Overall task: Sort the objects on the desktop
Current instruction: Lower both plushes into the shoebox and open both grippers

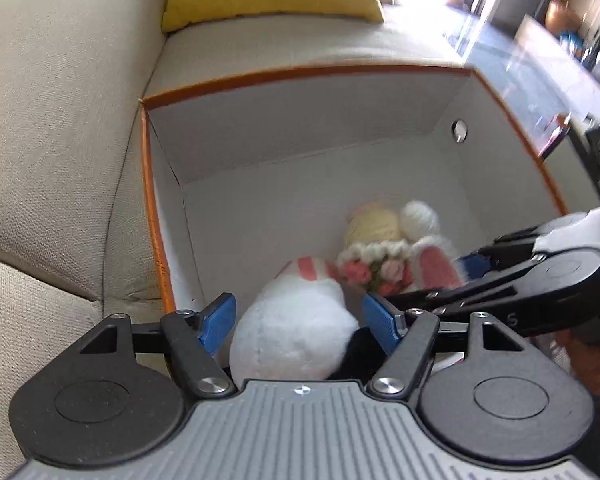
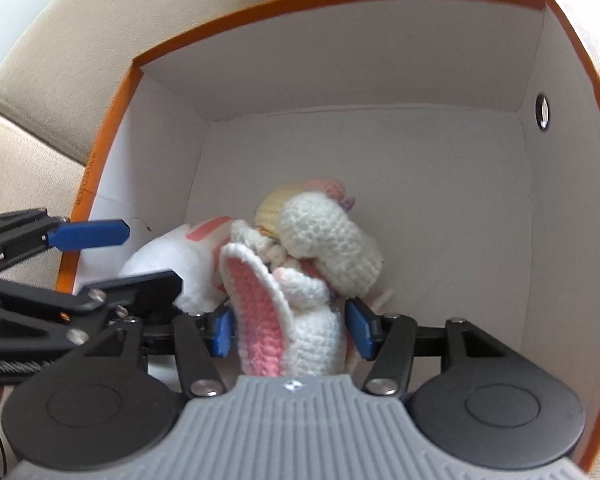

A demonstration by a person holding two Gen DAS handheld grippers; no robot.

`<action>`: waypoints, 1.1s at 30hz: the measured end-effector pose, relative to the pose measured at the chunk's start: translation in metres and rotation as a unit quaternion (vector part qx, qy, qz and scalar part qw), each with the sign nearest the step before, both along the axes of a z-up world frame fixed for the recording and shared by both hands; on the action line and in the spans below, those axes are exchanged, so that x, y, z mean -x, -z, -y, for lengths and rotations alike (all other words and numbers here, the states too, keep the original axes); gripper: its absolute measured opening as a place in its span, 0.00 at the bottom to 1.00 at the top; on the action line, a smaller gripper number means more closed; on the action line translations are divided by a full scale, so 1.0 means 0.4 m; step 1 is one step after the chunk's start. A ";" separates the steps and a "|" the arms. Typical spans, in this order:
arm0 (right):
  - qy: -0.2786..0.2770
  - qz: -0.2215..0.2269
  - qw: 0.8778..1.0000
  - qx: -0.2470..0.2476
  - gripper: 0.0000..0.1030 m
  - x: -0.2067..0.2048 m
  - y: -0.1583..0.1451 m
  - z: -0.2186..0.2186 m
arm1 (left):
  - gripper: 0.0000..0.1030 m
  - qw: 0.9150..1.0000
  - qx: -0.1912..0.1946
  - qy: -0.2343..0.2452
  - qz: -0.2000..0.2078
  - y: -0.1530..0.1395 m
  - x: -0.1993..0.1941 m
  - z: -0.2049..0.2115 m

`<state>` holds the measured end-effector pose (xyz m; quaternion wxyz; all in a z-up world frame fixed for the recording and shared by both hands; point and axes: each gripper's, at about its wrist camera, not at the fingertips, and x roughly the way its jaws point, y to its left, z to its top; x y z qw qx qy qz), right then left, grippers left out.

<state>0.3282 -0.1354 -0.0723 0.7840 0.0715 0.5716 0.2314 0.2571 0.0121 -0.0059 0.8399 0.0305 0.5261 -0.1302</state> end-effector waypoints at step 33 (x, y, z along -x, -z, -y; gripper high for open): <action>0.025 -0.004 1.000 0.002 0.52 0.036 0.033 -0.067 | 0.12 0.994 0.055 -0.083 0.043 -0.024 0.070 -0.167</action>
